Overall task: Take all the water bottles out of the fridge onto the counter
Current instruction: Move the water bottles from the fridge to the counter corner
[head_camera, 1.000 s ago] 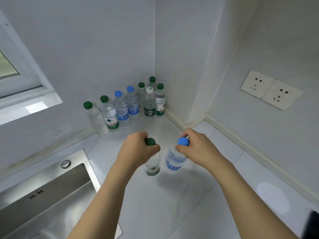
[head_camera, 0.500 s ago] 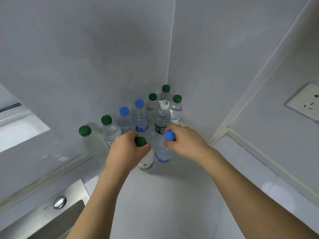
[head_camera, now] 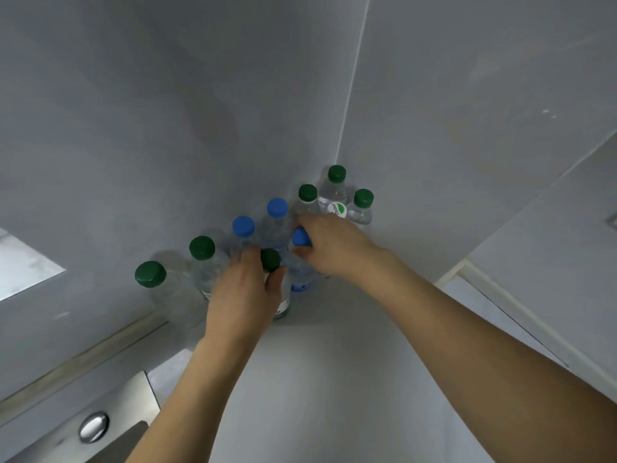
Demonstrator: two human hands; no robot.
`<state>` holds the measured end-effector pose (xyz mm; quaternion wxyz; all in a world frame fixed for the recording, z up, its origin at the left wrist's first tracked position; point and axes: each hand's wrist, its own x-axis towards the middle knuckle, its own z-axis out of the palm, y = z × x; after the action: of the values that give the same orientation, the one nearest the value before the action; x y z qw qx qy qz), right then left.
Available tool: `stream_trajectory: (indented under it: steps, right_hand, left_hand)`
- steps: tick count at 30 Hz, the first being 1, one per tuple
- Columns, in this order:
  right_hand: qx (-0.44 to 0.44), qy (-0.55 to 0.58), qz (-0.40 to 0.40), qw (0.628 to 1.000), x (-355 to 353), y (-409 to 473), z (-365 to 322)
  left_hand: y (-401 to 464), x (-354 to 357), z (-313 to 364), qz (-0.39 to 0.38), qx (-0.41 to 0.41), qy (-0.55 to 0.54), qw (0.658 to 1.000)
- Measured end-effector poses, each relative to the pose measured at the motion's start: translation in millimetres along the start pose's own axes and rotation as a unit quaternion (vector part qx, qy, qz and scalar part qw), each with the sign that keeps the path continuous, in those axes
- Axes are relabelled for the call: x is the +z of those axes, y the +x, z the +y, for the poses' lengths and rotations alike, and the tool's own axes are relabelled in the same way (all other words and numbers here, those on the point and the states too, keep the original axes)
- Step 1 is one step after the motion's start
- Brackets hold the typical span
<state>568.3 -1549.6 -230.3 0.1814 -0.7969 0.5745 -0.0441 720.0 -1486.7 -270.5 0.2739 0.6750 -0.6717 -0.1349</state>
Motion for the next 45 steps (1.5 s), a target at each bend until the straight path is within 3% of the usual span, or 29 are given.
stream_trajectory:
  steps: [5, 15, 20, 25, 33, 45]
  right_hand:
    - [0.013, -0.001, -0.027, 1.000, -2.7, 10.7, -0.7]
    - [0.025, -0.008, -0.031, 0.999, 1.3, 11.3, -4.6]
    - [0.061, 0.063, -0.025, 0.996, 6.7, -0.4, -4.3]
    - [0.047, 0.143, 0.038, 0.988, -0.4, -48.1, -9.8]
    - [0.100, 0.103, 0.080, 0.986, -3.2, -120.1, 9.6]
    - [0.208, 0.084, 0.117, 0.967, -9.3, -204.9, 73.3]
  left_hand:
    - [-8.3, 14.5, -8.1, 0.046, 0.021, -0.008, 0.999]
    - [-5.1, 23.8, -16.4, 0.054, -0.009, -0.081, 0.995]
    - [-10.5, 21.7, -13.8, 0.050, -0.033, -0.094, 0.994]
    - [-13.8, 12.0, -2.1, 0.045, -0.057, -0.087, 0.994]
    - [-20.0, 0.6, 31.6, 0.073, 0.109, 0.006, 0.991]
    - [-36.5, 52.1, 113.1, -0.074, 0.244, 0.004, 0.967]
